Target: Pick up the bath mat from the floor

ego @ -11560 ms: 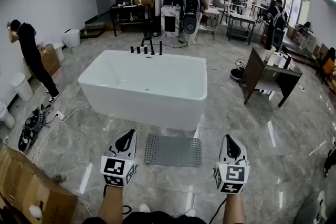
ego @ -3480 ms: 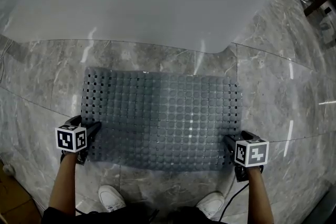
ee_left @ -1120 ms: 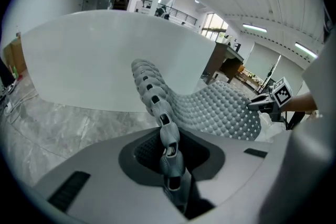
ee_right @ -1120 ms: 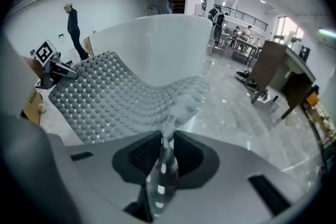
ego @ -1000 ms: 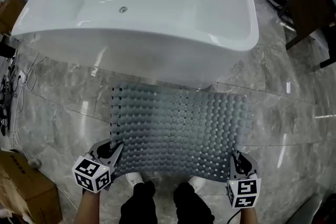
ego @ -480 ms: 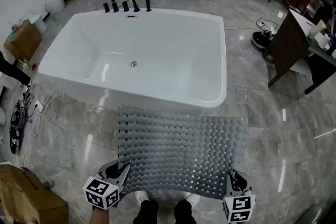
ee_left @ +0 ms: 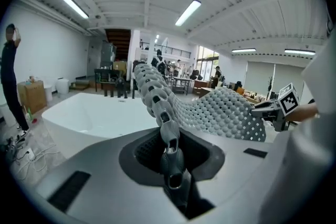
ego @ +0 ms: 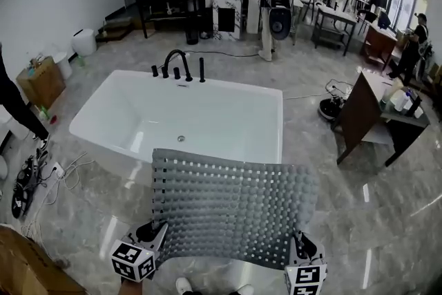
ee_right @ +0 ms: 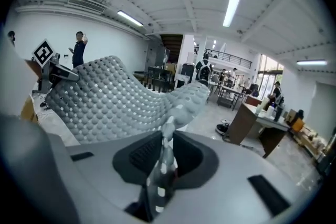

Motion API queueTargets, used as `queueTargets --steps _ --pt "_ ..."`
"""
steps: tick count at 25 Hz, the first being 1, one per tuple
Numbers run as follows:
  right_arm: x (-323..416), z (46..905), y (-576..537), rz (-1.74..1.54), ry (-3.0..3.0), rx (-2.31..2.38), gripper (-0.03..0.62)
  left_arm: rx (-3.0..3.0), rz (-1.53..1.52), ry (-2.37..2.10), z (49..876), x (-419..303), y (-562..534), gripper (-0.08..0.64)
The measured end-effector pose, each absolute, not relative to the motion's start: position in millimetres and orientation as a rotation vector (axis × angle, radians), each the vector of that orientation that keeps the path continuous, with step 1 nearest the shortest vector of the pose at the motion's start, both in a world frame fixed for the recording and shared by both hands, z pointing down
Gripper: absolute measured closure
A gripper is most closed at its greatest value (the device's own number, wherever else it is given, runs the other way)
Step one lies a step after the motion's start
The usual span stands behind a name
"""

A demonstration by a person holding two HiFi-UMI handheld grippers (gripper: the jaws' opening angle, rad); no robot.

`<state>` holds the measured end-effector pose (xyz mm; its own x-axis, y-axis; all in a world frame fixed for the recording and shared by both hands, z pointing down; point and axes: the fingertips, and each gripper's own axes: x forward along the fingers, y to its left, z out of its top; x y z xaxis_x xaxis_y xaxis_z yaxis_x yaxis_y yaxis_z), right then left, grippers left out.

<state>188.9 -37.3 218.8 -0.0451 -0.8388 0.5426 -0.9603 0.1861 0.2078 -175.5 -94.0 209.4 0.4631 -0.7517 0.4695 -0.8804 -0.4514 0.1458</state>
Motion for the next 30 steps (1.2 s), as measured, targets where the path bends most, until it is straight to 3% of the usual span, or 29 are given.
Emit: queueTargets --steps 18,30 --pt "169 41 -35 0.017 -2.011 1.925 0.515 2.561 0.238 -1.639 28 -197 -86 0.489" --pt "167 -11 -31 -0.08 -2.026 2.034 0.515 2.625 0.12 -1.668 -14 -201 -84 0.489"
